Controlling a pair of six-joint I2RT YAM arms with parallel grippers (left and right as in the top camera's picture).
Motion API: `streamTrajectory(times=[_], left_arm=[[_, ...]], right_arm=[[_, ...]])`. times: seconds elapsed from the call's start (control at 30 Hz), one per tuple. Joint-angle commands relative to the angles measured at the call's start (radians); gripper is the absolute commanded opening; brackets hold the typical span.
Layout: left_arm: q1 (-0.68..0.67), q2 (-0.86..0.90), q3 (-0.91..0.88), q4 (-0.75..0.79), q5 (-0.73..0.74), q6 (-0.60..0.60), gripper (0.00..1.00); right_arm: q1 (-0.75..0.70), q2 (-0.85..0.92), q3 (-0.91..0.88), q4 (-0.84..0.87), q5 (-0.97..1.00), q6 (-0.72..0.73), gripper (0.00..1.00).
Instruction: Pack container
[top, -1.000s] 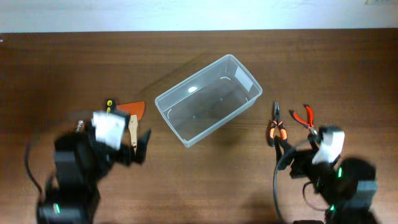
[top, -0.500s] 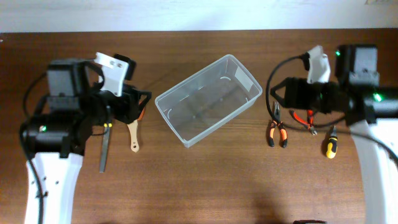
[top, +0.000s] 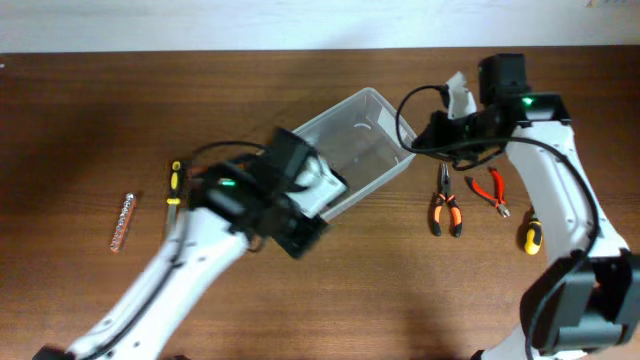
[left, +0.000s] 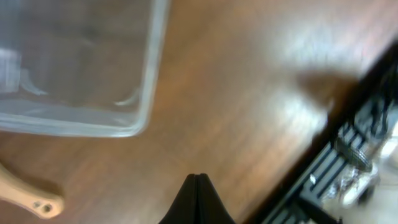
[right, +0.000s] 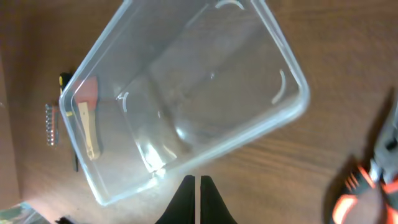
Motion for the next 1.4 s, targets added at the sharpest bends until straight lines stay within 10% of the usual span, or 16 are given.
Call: streamTrajectory(times=[0.0, 0.67, 1.37], left_arm=[[-0.089, 0.066, 0.005, -0.003, -0.078, 0.012, 0.02], [-0.124, 0.402, 0.005, 0.117, -0.302, -0.006, 0.02], [0.175, 0.418, 0.004, 0.210, -0.366, 0.050, 0.02]], right_arm=[[0.035, 0.026, 0.013, 0.046, 0.002, 0.000, 0.04], [0.122, 0.172, 0.011, 0.135, 0.270, -0.001, 0.04], [0.123, 0.197, 0.010, -0.046, 0.287, -0.019, 0.04]])
